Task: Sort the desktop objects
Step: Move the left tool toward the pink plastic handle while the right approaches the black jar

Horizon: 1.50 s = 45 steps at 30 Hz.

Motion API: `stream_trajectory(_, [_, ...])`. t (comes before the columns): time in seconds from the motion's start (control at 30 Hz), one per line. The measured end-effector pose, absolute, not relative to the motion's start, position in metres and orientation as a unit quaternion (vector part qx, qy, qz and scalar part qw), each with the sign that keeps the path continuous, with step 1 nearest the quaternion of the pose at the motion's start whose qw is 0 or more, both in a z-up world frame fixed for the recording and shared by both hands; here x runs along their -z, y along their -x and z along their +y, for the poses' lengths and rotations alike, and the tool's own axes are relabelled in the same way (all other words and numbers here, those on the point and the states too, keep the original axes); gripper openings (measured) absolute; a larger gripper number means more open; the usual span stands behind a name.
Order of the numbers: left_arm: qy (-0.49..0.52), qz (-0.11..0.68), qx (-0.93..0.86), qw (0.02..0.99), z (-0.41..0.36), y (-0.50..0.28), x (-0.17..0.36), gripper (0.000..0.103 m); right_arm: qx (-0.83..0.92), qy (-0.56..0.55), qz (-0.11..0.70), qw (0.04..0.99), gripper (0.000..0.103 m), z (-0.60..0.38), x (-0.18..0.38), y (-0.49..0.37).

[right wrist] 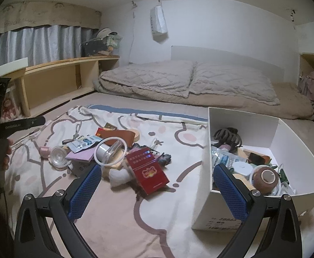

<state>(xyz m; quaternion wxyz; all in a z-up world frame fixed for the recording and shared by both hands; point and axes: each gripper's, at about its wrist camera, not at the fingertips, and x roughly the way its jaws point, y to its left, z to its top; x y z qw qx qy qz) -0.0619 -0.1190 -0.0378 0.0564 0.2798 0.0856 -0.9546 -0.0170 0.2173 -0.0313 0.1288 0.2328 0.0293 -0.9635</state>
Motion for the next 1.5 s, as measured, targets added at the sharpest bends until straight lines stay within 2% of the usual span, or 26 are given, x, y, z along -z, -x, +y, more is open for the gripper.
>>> stream_trajectory(0.57, [-0.390, 0.122, 0.901, 0.147, -0.180, 0.086, 0.098, 0.102, 0.944, -0.281, 0.053, 0.163, 0.103, 0.177, 0.062, 0.023])
stream_trajectory(0.97, [-0.434, 0.079, 0.882, 0.168, -0.178, 0.100, 0.123, 0.102, 0.931, -0.314, 0.054, 0.178, 0.103, 0.149, 0.083, 0.035])
stream_trajectory(1.1, [-0.431, 0.093, 0.881, 0.171, -0.183, 0.109, 0.125, 0.102, 0.925, -0.329, 0.040, 0.187, 0.103, 0.141, 0.089, 0.041])
stream_trajectory(1.5, [-0.462, 0.060, 0.862, 0.200, -0.183, 0.108, 0.137, 0.102, 0.903, -0.375, -0.009, 0.209, 0.103, 0.126, 0.104, 0.055])
